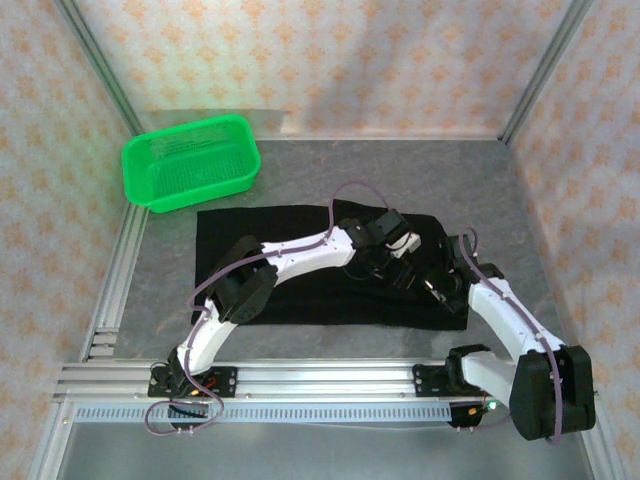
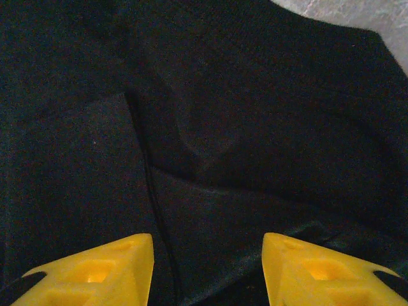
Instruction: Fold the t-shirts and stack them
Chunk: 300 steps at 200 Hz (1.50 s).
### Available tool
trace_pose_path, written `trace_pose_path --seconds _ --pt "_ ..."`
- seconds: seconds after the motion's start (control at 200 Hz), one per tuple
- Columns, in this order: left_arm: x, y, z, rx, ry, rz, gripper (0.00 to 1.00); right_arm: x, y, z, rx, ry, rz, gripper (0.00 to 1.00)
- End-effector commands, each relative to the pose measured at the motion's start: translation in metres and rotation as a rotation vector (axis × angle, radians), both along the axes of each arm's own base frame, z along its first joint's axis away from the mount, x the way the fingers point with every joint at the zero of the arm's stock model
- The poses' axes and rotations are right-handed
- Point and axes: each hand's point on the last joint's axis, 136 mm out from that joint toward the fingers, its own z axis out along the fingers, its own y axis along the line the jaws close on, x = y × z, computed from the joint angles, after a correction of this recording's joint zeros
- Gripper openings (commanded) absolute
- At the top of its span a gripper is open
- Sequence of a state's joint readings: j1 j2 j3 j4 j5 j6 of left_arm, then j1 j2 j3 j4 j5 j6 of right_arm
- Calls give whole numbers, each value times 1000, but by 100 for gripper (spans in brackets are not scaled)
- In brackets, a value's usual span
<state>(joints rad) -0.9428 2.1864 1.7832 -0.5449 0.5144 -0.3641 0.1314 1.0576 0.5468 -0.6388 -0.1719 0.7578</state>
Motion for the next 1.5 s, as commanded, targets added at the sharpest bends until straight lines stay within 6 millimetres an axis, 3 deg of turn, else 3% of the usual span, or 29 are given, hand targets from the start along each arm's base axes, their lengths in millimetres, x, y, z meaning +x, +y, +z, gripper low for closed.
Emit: trace_pose_path --seconds 0.0,0.095,0.305,0.59,0.866,1.191,1.496 --pt "1 0 29 -8 -69 -19 34 2 -6 5 -27 2 -2 48" --pt "4 6 30 19 -91 -10 36 3 -5 4 -26 5 0 48" --pt "7 -2 59 -55 -118 -6 42 3 -6 4 -26 4 1 48" --pt "0 -1 67 -80 -100 -18 42 2 -7 5 -27 6 3 48" --pt "-9 0 45 -38 -65 -51 34 3 -7 4 -26 3 3 48" --pt "-11 7 14 73 -64 -45 34 3 -8 6 -32 1 7 49" --pt "-13 6 1 106 -60 -43 33 3 -9 7 -31 1 3 49"
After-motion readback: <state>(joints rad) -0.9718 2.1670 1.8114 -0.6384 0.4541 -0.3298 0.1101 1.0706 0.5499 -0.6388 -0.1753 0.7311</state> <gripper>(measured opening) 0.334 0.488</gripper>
